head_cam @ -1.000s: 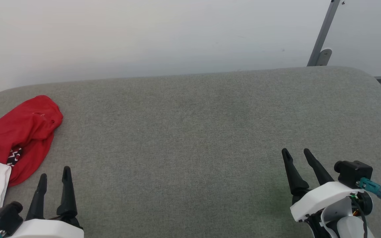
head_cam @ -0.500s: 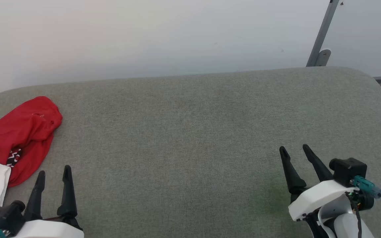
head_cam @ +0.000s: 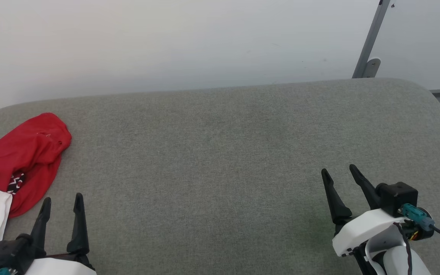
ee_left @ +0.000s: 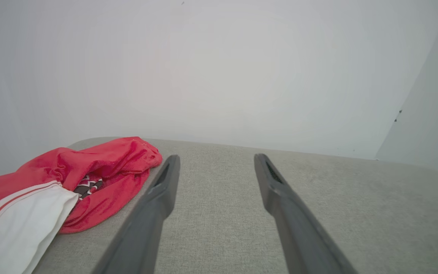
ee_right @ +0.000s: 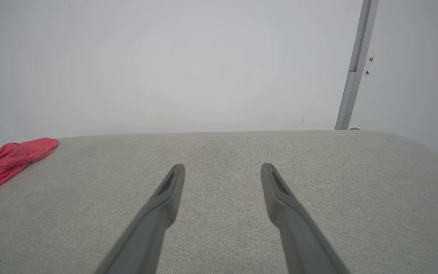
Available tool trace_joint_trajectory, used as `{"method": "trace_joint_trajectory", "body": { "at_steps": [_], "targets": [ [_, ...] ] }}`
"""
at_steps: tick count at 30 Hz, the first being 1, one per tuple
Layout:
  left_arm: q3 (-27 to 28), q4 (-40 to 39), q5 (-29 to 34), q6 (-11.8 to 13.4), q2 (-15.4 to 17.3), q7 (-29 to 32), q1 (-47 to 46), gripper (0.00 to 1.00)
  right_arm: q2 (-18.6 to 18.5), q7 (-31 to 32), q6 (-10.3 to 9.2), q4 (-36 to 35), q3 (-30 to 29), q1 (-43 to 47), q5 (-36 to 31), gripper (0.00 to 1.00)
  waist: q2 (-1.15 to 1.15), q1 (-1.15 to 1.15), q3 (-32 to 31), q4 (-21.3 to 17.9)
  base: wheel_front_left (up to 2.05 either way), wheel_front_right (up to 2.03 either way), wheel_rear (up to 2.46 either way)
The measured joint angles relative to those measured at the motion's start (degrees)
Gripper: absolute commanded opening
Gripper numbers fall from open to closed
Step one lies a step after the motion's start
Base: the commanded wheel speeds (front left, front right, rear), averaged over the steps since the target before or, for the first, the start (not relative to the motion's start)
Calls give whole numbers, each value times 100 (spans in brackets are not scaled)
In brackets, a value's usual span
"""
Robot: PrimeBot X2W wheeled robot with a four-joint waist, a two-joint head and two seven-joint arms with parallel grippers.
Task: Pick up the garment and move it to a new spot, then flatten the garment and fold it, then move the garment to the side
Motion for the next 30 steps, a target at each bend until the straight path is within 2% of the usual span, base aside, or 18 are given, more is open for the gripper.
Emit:
{"method": "trace_joint_trajectory", "body": {
  "at_steps": [19,25,30],
  "targets": [
    [-9,8,73,85,63,-38,16,100,23,-30,0,-44,-54,12,-178,100,0,0,-17,23,0,0,0],
    [135,71,-47,190,81,-8,12,100,16,4,0,-52,155,-6,-167,100,0,0,-54,261,0,0,0],
    [244,92,-135,287,111,51,12,100,18,56,0,-32,400,-69,-100,100,0,0,-113,619,0,0,0]
  ]
}}
